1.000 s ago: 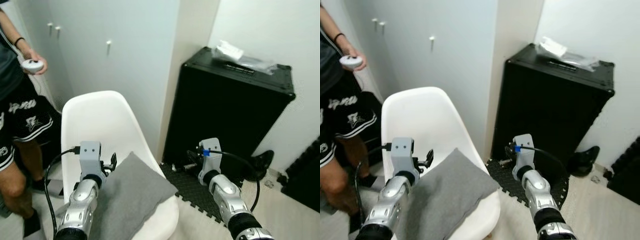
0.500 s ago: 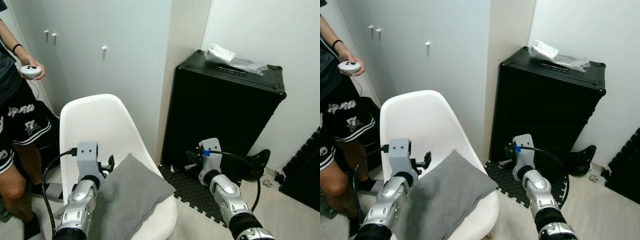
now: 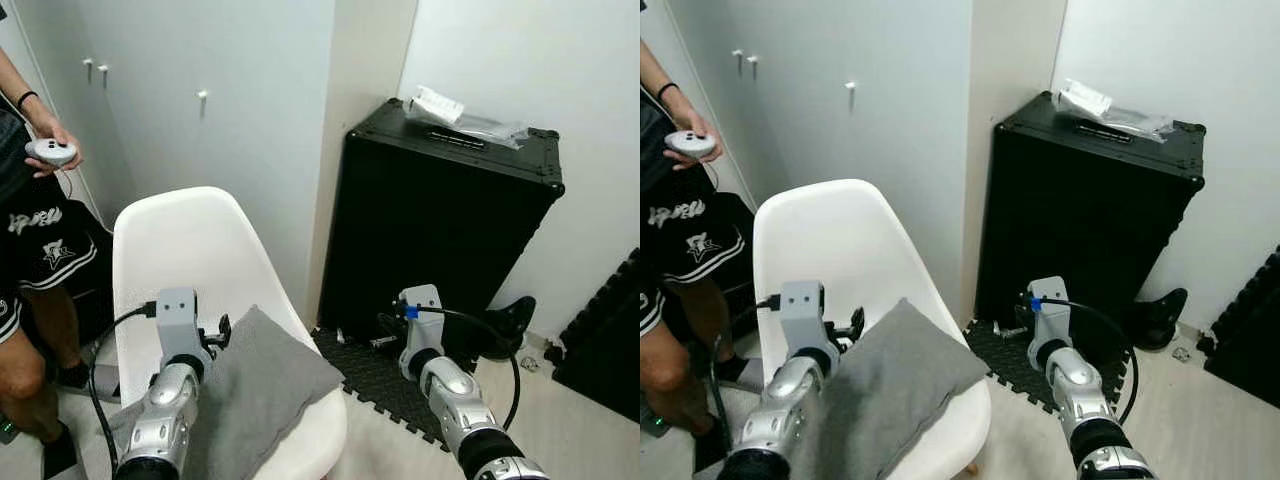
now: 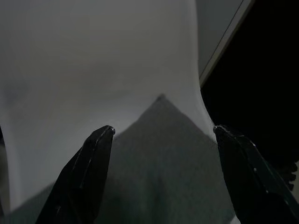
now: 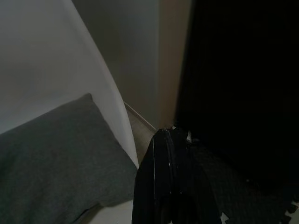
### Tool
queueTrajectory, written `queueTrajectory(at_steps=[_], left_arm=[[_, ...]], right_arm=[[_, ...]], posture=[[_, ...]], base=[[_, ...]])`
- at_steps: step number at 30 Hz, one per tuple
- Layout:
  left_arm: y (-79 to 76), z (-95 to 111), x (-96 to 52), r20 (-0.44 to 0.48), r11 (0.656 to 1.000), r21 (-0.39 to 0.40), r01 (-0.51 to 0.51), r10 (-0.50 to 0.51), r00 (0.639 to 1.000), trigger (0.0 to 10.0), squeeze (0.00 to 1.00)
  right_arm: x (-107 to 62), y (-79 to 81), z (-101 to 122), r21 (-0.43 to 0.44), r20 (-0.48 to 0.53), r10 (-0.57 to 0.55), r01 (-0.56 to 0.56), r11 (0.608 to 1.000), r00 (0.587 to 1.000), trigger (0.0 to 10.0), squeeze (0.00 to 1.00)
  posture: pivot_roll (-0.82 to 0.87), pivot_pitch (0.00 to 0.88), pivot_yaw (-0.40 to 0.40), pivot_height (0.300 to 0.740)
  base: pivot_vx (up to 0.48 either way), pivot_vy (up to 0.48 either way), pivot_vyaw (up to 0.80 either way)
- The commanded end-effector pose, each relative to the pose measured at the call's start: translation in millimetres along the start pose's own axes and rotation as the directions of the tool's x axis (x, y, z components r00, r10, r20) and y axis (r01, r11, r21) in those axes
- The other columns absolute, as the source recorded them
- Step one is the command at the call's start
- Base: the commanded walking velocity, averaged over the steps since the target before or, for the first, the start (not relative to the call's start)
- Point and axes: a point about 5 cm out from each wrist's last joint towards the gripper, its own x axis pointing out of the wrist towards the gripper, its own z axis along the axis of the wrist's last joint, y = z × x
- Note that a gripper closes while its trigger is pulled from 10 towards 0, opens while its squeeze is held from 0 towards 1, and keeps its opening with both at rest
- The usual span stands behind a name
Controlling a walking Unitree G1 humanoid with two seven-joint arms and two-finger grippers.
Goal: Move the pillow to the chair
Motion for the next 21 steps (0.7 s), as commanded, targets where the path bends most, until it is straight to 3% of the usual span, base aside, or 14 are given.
queueTrajectory(at_steps=[1,5,7,8,11,16,21], left_arm=[[0.6,-8,-0.2,-0.048,1.000,-0.003,-0.015,0.015,0.999,10.0,0.00],[4.1,-8,-0.3,-0.013,0.998,0.012,-0.057,0.057,0.998,10.0,0.00],[8.4,-14,-0.7,-0.060,0.997,0.036,-0.063,0.065,0.996,10.0,0.00],[10.7,-23,-2.6,-0.128,0.995,0.099,-0.016,0.029,0.991,10.0,0.00],[13.6,-35,-6.7,-0.190,0.979,0.199,0.038,0.000,0.982,10.0,0.00],[17.2,-46,-12.6,-0.212,0.947,0.317,0.051,0.018,0.977,10.0,0.00],[16.1,-50,-16.5,-0.188,0.957,0.289,0.033,0.023,0.982,10.0,0.00]], right_arm=[[-0.1,2.3,-8,-0.002,-0.051,-0.015,0.015,1.000,0.999,10.0,0.00],[-1.0,3.9,-15,-0.004,-0.086,-0.037,0.037,0.999,0.996,10.0,0.00],[-1.8,4.8,-19,-0.010,-0.101,-0.037,0.036,0.999,0.994,10.0,0.00],[-3.0,5.6,-24,-0.030,-0.135,-0.035,0.032,0.999,0.990,10.0,0.00],[-5.5,6.4,-34,-0.075,-0.211,-0.030,0.015,0.997,0.977,10.0,0.00],[-11.3,8.2,-48,-0.181,-0.306,-0.015,-0.042,0.983,0.952,10.0,0.00],[-11.9,7.5,-46,-0.107,-0.257,-0.029,0.001,0.994,0.966,10.0,0.00]], posture=[[-0.03,0.037,-0.089,0.740],[-0.02,0.037,-0.091,0.740],[-0.02,0.036,-0.090,0.740],[-0.02,0.036,-0.088,0.740],[-0.02,0.036,-0.087,0.740],[-0.02,0.038,-0.090,0.740],[-0.03,0.041,-0.101,0.740]], base=[[0.000,0.000,0.00],[0.000,0.000,0.00],[0.000,0.000,0.00],[0.000,0.000,0.00],[0.000,0.000,0.00],[0.000,0.000,0.00],[0.000,0.000,0.00]])
